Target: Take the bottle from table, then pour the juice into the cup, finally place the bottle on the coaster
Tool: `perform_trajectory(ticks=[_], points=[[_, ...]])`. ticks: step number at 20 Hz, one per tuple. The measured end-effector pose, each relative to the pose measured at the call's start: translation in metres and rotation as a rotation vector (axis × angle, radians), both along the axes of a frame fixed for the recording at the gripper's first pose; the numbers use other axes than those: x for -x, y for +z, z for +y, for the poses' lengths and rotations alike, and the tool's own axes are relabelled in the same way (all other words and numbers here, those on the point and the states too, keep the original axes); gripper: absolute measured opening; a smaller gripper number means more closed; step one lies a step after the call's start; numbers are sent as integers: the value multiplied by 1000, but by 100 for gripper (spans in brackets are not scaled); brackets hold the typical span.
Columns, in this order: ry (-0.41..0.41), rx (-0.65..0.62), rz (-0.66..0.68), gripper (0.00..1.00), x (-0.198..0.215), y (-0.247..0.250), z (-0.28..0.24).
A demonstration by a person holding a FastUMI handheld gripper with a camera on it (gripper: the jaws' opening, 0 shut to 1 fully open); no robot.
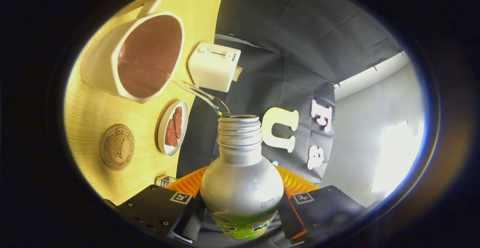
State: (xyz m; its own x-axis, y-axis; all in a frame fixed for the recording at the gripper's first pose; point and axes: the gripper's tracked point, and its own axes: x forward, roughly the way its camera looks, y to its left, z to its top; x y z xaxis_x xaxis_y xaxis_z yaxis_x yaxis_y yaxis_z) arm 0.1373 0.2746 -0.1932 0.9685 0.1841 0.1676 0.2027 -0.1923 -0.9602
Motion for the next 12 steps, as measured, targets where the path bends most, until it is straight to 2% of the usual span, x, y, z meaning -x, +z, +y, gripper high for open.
perform_trajectory(ticks=[12], points=[[29,69,-21,81,6,-3,13]])
